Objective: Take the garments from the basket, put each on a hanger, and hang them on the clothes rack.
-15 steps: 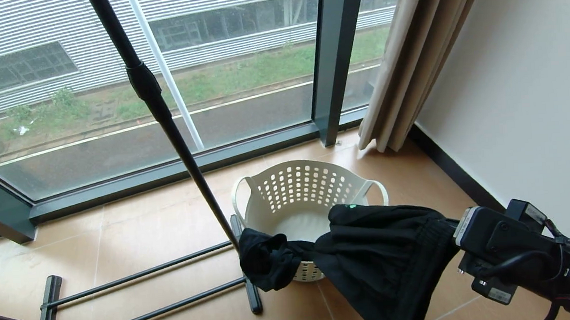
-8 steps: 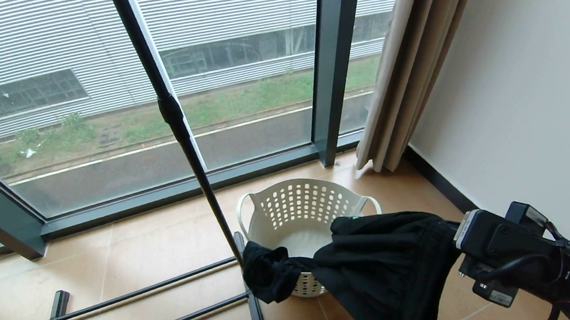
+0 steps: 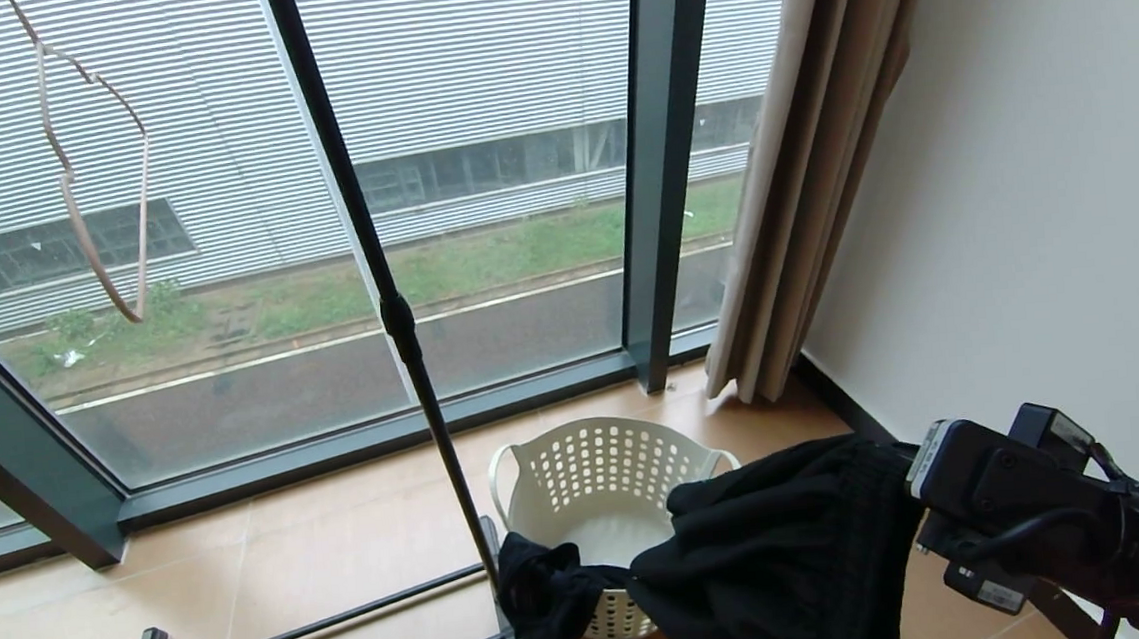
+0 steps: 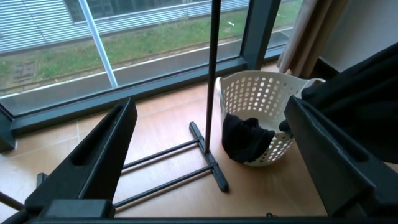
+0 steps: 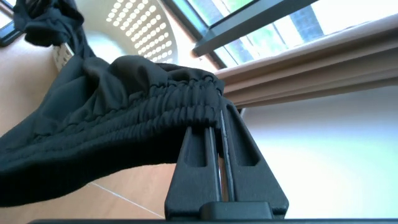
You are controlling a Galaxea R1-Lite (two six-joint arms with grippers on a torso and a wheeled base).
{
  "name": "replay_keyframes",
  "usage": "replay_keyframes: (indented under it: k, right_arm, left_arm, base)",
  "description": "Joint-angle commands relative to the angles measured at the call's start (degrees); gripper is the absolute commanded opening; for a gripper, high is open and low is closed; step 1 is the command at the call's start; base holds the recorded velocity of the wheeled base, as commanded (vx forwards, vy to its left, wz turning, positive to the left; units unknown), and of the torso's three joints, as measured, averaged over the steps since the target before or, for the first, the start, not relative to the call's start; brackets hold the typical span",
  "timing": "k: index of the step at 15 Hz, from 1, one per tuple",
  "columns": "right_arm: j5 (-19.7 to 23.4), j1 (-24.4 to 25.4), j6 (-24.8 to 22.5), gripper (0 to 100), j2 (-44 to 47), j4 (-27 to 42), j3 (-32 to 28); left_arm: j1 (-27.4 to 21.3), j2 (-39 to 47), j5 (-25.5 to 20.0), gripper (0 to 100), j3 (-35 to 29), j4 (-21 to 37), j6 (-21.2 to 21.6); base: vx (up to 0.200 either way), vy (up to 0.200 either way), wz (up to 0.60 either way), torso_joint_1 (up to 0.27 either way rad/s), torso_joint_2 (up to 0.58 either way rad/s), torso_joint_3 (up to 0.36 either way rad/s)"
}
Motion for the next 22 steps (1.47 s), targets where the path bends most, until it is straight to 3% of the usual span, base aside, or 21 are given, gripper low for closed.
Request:
replay_keyframes:
  k: [1,9,22]
  right_arm:
    - [0.1,0.0,0.0,0,0.1,0.0,0.0]
    - [0.0,0.0,0.0,0,0.1,0.0,0.2]
    - [0.1,0.0,0.0,0,-0.5,-0.1,1.7]
  left_arm:
    - [0.0,0.0,0.0,100,0.0,0.0,0.0]
    - [0.0,0.0,0.1,100,0.0,0.0,0.1]
    - [0.0,0.0,0.1,100,0.0,0.0,0.1]
  base:
    - [0.000,0.000,0.00,0.144,-0.49,-0.139]
    - [0.000,0.000,0.00,0.184,-0.50,-0.121]
    - [0.000,0.000,0.00,0.233,-0.53,-0.295]
